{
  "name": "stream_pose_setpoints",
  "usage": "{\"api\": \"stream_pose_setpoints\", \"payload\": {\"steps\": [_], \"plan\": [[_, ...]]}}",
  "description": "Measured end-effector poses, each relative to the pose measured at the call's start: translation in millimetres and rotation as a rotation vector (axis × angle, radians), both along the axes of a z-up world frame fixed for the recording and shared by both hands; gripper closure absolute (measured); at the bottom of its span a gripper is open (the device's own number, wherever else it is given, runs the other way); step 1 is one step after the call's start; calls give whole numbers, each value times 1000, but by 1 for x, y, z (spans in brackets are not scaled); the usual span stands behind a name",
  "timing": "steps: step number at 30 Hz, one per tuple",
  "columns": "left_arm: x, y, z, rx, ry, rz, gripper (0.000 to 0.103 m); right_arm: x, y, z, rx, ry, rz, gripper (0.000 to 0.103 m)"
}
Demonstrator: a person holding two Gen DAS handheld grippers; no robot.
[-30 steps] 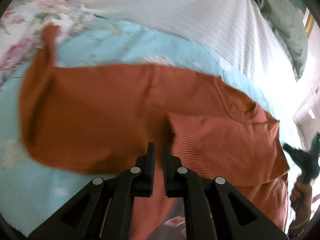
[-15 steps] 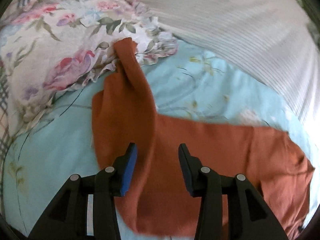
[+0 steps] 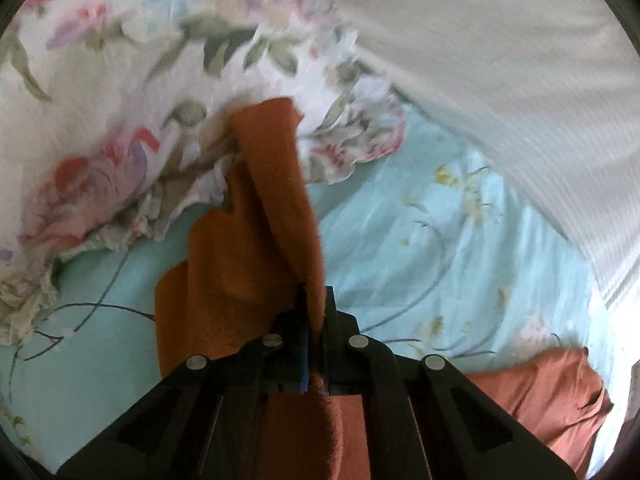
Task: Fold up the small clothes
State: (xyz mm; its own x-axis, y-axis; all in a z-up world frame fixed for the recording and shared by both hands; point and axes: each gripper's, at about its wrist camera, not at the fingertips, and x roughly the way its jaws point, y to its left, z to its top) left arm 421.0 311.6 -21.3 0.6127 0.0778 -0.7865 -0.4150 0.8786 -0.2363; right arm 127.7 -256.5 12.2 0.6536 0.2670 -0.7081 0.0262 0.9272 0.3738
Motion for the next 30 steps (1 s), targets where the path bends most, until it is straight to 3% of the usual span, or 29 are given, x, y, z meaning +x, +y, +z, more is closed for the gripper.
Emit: {"api": "stream_pose_setpoints", "payload": {"steps": [7,18,23,30], "plan": [[-53,-52,35,-46,-157,-124,101,-13,-3,1,36,-25,-17,60],[-119,-239,85,-59,-358,-489,101,-42,-33,11,84,-79,-119,60],[-109,-329,66,-105,-309,-638,101,-53,-54,18,89,-101,-177,60],[-111,-421,15,-20,-210,-757,101,-57,-70,19,107,-103,-232,60]]}}
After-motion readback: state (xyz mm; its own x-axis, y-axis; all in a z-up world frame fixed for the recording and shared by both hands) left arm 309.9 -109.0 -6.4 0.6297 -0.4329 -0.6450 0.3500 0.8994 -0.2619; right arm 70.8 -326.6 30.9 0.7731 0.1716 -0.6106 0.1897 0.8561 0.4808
